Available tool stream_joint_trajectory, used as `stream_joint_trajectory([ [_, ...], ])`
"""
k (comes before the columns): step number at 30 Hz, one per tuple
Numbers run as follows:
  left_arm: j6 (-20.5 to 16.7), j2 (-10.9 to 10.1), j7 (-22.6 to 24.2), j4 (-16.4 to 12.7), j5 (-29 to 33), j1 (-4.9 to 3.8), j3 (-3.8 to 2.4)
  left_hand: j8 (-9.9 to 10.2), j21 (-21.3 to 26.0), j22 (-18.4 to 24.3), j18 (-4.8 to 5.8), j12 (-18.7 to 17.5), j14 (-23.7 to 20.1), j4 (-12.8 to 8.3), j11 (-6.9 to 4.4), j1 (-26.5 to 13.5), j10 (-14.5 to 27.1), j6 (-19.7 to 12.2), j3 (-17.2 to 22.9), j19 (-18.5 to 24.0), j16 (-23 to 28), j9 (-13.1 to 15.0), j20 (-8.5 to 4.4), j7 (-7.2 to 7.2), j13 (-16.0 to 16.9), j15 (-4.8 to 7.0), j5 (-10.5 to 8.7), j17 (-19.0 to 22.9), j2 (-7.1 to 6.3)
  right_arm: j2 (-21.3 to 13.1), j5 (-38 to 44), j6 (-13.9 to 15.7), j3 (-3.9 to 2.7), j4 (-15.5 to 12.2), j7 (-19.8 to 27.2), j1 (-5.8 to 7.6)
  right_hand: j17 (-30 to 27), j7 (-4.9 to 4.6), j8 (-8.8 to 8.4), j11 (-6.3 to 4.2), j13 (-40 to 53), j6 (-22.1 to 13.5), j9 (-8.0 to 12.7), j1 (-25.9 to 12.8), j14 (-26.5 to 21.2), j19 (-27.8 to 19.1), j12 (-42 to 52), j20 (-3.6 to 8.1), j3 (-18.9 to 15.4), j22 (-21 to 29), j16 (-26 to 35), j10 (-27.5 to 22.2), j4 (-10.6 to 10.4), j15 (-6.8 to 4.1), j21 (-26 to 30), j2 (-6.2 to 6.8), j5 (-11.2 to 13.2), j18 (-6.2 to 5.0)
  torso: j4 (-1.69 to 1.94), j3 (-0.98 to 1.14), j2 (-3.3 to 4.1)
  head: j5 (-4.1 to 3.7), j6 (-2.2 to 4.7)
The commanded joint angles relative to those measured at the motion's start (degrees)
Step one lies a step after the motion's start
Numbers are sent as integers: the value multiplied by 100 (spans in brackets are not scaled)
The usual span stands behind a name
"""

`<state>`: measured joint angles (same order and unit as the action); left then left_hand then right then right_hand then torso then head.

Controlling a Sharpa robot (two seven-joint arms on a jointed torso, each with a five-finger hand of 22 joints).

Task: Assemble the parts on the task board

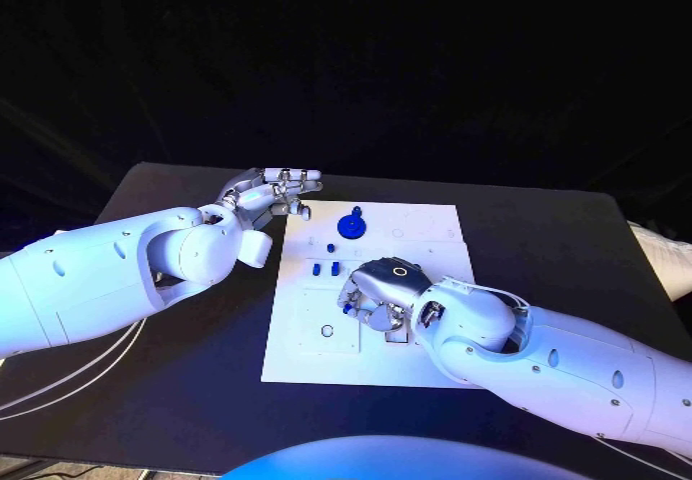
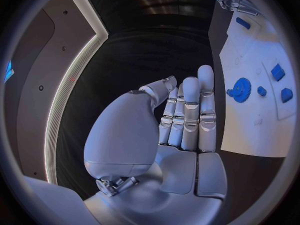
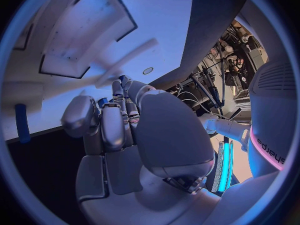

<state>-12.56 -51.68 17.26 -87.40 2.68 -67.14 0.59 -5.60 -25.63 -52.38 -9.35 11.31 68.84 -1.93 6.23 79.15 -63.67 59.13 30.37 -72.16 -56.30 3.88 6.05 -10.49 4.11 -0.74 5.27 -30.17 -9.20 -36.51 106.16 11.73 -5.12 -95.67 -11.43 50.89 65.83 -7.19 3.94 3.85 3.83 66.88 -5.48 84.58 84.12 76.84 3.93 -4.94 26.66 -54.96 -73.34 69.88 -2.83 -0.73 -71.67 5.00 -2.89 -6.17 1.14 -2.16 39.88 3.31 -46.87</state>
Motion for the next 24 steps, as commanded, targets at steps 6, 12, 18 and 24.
stream_joint_trajectory([
  [6,114,10,3,-22,-1,-3,-2,-1,23,10,-97,37,-37,-11,6,34,40,-56,-40,49,25,-10,2,-12,-9,-12,4,9,35,9,175,-386,55,64,-207,-15,-327,-216,-32,235,-43,-761,173,-497,125,-264,-56,-140,-183,593,252,-890,-95,133,346,279,-18,-102,0,1,-2,2,-5],
  [12,121,10,-9,-16,-1,-3,-2,-1,23,10,-97,37,-37,-11,6,34,40,-56,-40,49,25,-10,2,-12,-9,-12,4,9,35,-28,194,38,68,35,-258,-14,-429,-247,-46,272,-22,-1023,177,-524,101,-343,-10,-196,-361,782,314,-1308,-35,189,480,300,-33,-154,-3,6,5,4,4],
  [18,144,10,-26,-8,-1,-3,-2,0,25,11,-97,39,-42,-14,7,35,47,-60,-46,52,26,-10,4,-13,-10,-14,5,12,37,-240,104,606,48,-185,-213,-17,-504,-243,-18,259,-3,-996,159,-490,91,-321,95,-203,-411,784,358,-1204,10,182,487,256,-44,-155,-7,9,8,-10,18],
  [24,159,0,-39,-4,-1,-3,-2,0,25,11,-97,39,-42,-14,7,35,47,-60,-46,52,26,-10,4,-13,-10,-14,5,12,37,-678,-212,692,-180,-522,-239,2,-585,-213,-2,224,-3,-884,145,-479,79,-275,214,-191,-414,750,409,-1012,31,161,467,211,-58,-147,-17,5,2,-28,24],
])
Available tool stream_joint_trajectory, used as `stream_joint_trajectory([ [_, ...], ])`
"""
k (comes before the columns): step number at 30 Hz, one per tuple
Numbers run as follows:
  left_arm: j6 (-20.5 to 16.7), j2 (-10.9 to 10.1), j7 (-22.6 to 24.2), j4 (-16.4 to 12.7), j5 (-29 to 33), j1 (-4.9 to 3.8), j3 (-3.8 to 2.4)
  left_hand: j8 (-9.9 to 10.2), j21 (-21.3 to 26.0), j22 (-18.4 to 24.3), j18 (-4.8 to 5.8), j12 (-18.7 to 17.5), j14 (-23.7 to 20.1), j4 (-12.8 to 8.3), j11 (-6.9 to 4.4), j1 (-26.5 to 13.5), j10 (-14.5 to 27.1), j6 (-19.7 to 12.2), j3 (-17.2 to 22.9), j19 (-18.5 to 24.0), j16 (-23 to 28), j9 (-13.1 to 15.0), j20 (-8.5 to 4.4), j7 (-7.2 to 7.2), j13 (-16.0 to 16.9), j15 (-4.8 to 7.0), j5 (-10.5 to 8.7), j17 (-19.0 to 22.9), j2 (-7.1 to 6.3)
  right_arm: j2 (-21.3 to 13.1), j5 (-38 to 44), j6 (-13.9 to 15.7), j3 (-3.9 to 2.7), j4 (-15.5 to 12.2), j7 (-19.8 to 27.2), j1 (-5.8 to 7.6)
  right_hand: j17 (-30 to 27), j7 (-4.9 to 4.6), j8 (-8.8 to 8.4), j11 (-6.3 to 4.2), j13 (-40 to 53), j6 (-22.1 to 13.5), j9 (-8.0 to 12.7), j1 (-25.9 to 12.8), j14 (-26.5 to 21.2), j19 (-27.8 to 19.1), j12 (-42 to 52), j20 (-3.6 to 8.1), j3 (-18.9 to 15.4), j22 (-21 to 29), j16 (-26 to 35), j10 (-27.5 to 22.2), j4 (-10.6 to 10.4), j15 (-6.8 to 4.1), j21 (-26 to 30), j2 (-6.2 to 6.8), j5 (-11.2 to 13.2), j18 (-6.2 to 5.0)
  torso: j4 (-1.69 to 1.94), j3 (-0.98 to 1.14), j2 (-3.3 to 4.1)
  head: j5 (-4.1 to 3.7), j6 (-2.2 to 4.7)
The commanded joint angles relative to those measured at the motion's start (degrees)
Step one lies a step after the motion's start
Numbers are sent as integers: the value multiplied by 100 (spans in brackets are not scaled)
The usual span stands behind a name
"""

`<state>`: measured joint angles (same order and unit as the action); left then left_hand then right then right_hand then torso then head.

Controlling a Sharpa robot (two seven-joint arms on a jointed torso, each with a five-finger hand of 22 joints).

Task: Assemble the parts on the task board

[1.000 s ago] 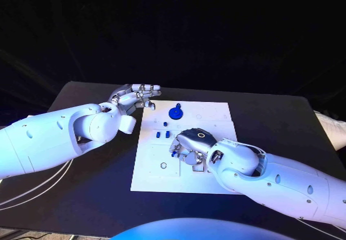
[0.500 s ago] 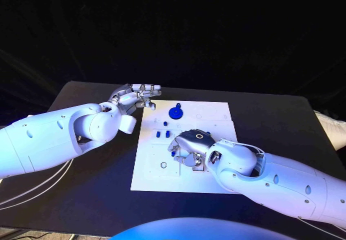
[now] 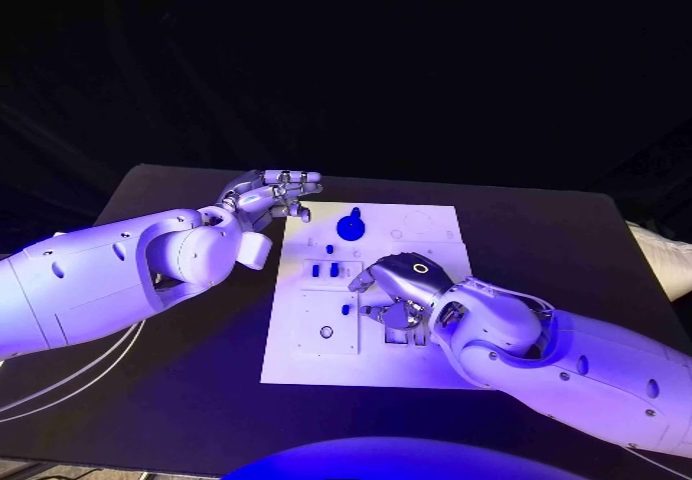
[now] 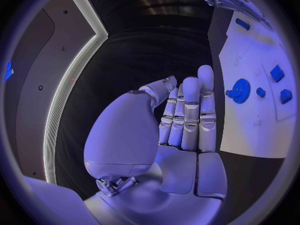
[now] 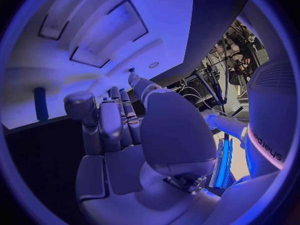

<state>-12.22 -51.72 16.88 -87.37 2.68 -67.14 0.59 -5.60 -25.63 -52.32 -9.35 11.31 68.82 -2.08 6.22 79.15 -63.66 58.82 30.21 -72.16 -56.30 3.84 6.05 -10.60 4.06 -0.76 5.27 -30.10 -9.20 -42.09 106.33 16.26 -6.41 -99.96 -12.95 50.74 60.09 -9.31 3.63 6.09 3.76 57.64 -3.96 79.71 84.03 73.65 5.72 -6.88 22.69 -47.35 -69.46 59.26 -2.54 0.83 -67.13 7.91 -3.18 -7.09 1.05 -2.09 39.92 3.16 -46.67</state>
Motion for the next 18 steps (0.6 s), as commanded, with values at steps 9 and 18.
stream_joint_trajectory([
  [9,140,-3,3,-13,-1,-3,-2,0,27,6,-97,40,-43,0,9,35,50,-31,-33,55,26,-5,4,-2,-5,-13,5,7,38,-800,-413,-310,-242,-129,-184,360,-10,166,-9,-27,-15,-60,15,-132,113,82,-43,21,-357,-11,-3,-149,-12,-11,20,101,-219,-49,-4,-10,-10,-97,48],
  [18,152,9,0,0,-1,-3,0,-2,29,7,-97,42,-46,-2,9,36,51,-29,-37,57,27,-4,5,-2,-5,-14,5,9,40,-955,-104,-769,-263,46,-186,446,3,238,5,-114,-9,-51,7,-30,129,88,-57,75,-534,21,-24,-255,18,-85,47,56,-204,-56,10,-1,1,-112,42],
])
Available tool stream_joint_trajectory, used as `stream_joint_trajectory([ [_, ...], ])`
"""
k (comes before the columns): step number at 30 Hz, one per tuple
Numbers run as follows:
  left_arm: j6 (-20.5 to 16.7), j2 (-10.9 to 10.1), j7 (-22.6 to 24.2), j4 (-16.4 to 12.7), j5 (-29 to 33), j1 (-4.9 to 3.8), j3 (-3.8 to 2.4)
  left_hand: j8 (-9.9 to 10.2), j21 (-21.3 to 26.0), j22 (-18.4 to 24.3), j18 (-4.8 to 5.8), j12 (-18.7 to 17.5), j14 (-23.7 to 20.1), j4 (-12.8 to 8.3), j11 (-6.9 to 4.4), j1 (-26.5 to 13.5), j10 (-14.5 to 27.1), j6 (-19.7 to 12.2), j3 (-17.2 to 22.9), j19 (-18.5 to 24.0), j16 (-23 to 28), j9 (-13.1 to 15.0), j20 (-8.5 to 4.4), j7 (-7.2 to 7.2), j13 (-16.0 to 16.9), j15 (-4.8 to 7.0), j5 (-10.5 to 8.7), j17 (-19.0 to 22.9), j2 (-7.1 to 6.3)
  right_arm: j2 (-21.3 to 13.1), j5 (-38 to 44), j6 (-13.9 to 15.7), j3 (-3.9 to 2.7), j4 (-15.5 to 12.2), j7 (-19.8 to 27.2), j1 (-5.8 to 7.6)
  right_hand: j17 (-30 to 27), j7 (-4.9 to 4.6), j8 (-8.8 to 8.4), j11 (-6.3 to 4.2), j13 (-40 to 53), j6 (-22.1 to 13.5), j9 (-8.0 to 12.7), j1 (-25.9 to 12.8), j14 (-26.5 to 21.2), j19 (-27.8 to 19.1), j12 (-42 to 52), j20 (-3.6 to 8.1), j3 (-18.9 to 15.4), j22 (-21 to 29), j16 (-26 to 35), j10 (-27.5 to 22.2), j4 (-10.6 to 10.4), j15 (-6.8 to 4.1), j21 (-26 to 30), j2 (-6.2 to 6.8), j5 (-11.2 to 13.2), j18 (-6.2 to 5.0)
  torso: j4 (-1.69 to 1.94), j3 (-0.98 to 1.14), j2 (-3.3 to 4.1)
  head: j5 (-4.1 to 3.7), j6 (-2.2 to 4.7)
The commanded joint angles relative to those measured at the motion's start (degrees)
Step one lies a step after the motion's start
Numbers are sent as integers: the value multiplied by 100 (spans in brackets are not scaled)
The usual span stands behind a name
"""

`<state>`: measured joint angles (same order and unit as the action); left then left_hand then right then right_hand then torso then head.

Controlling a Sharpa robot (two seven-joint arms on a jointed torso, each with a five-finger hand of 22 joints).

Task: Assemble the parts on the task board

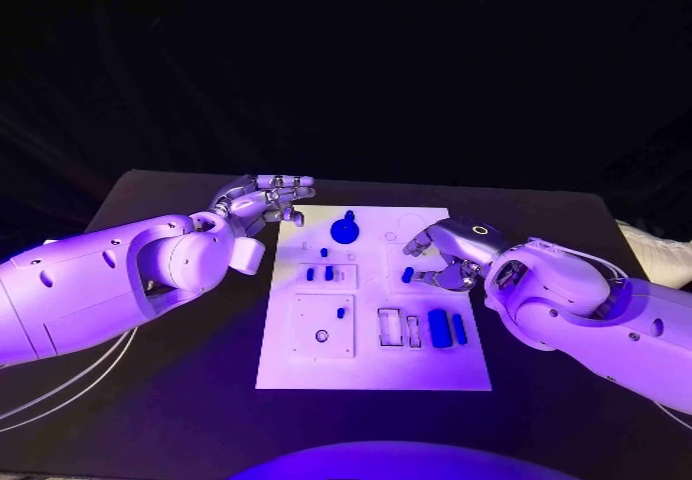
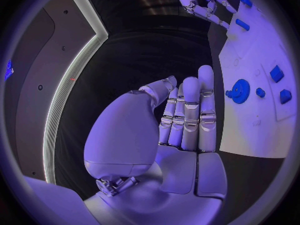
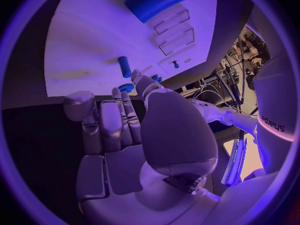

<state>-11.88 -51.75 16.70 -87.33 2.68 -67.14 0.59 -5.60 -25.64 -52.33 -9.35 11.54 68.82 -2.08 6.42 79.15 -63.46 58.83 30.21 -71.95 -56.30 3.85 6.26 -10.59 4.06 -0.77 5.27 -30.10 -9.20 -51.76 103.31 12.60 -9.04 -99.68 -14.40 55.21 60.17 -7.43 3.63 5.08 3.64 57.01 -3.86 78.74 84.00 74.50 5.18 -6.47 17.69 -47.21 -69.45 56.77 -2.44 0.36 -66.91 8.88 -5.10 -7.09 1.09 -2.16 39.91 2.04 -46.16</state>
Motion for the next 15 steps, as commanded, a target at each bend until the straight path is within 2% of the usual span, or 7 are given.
stream_joint_trajectory([
  [1,119,13,17,-2,-1,-3,0,-2,29,7,-97,19,-46,-2,-11,36,32,-30,-37,36,27,-5,-16,-3,-6,-13,5,10,40,20,212,-412,-1,30,-35,-1,-10,56,7,-17,5,21,-4,80,132,6,7,39,-38,8,-22,9,9,-41,26,-59,-9,-55,6,4,1,-2,-10],
  [11,126,18,5,-1,-1,-2,1,-2,29,7,-97,19,-46,-2,-11,36,32,-30,-37,36,27,-5,-16,-3,-6,-13,5,10,40,188,262,-623,11,164,30,-5,-7,69,38,-63,11,219,-25,159,151,58,198,71,-2,-39,-39,389,-13,-69,3,-247,10,-39,17,-4,0,-8,-22],
  [15,126,17,2,-2,-1,-2,1,-2,29,7,-97,19,-46,-2,-11,36,32,-30,-37,36,27,-5,-16,-3,-6,-13,5,10,40,252,250,-679,25,219,58,-13,34,64,51,-62,6,330,-33,160,166,99,237,75,55,-110,-79,570,-43,-70,-40,-308,39,-25,6,-3,1,-1,-29],
])
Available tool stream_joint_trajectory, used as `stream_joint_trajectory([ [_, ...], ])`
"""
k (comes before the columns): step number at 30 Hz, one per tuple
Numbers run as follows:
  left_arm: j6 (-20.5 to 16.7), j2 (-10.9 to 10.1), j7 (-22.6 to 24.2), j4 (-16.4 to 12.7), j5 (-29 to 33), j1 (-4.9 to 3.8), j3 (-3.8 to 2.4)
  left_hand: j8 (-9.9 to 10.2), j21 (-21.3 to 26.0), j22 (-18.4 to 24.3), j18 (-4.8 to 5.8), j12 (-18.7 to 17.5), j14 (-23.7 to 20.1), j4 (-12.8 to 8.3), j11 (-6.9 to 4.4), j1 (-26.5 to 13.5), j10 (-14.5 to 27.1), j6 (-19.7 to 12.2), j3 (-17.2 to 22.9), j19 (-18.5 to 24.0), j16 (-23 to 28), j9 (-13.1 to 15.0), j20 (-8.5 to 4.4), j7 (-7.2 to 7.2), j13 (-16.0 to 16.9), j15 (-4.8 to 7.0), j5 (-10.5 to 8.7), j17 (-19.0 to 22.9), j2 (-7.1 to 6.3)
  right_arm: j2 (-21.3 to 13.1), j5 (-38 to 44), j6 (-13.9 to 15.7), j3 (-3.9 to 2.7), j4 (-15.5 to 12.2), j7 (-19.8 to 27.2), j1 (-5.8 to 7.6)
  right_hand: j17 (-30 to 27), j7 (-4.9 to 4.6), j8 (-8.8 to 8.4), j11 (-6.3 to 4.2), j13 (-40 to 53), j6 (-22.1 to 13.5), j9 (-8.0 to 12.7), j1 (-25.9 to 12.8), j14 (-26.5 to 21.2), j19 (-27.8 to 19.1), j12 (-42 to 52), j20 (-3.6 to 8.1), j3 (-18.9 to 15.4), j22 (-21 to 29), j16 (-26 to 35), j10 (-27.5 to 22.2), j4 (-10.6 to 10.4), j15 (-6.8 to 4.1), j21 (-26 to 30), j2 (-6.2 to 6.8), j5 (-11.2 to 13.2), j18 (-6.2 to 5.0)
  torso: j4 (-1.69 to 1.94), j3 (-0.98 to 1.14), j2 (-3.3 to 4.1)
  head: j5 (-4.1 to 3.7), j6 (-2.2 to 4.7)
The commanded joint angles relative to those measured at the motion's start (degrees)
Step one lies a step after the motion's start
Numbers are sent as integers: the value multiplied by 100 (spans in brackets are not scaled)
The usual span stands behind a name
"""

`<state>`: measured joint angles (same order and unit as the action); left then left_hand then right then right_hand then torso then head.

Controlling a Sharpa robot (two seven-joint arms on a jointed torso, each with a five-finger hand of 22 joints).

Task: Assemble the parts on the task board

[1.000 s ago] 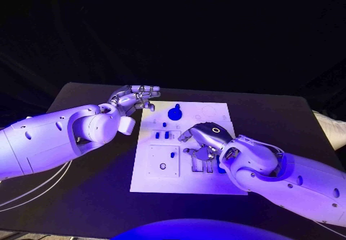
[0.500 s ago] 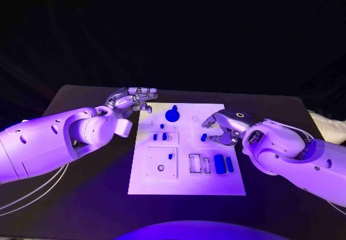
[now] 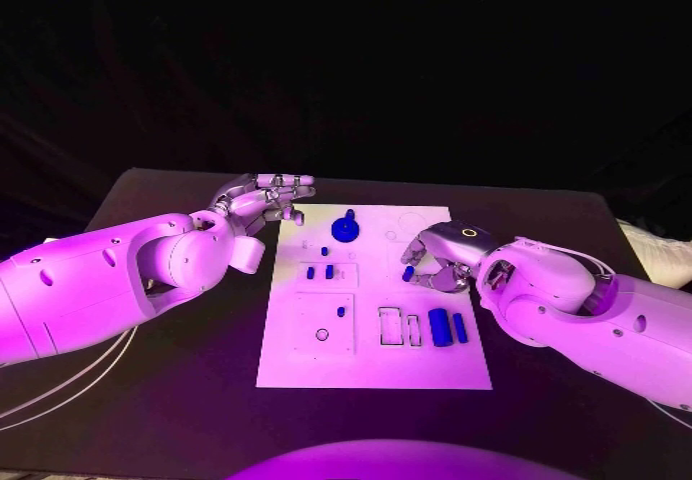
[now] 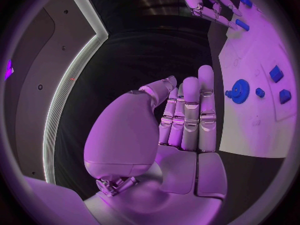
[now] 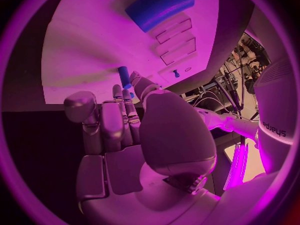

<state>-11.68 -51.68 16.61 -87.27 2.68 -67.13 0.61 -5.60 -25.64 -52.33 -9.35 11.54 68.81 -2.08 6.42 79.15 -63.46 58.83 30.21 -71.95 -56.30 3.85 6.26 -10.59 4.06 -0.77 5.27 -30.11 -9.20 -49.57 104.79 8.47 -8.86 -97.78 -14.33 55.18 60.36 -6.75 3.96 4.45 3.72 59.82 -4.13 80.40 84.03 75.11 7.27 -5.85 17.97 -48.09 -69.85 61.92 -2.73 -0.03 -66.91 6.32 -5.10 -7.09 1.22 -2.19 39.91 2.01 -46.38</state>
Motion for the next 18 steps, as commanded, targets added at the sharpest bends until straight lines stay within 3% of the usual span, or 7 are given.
stream_joint_trajectory([
  [1,106,10,10,-8,-1,-3,-1,-2,30,8,-97,19,-45,-3,-11,36,32,-30,-37,36,27,-5,-15,-3,-6,-13,5,10,40,52,99,-276,11,41,58,-13,23,-6,23,-2,-2,81,-9,-2,166,44,31,13,47,-29,-48,94,-20,-32,-45,-68,51,-24,-6,1,1,4,-4],
  [13,110,4,-3,-11,-1,-3,0,-2,30,8,-97,19,-45,-3,-11,36,32,-30,-37,36,27,-5,-15,-3,-6,-13,5,10,40,228,213,-428,79,262,45,-24,109,0,69,-71,-2,397,-46,71,185,105,3,62,291,-134,-138,455,-26,-89,-116,-184,175,-8,-5,3,5,-8,-34],
  [18,119,7,-12,-11,-1,-3,0,-3,30,8,-97,20,-46,-3,-11,36,32,-30,-38,37,27,-5,-15,-3,-6,-13,5,11,41,297,283,-284,124,338,13,-27,140,6,78,-87,4,491,-60,70,190,124,-20,79,370,-175,-169,574,-35,-105,-143,-225,189,-1,-12,7,3,-7,-38],
])
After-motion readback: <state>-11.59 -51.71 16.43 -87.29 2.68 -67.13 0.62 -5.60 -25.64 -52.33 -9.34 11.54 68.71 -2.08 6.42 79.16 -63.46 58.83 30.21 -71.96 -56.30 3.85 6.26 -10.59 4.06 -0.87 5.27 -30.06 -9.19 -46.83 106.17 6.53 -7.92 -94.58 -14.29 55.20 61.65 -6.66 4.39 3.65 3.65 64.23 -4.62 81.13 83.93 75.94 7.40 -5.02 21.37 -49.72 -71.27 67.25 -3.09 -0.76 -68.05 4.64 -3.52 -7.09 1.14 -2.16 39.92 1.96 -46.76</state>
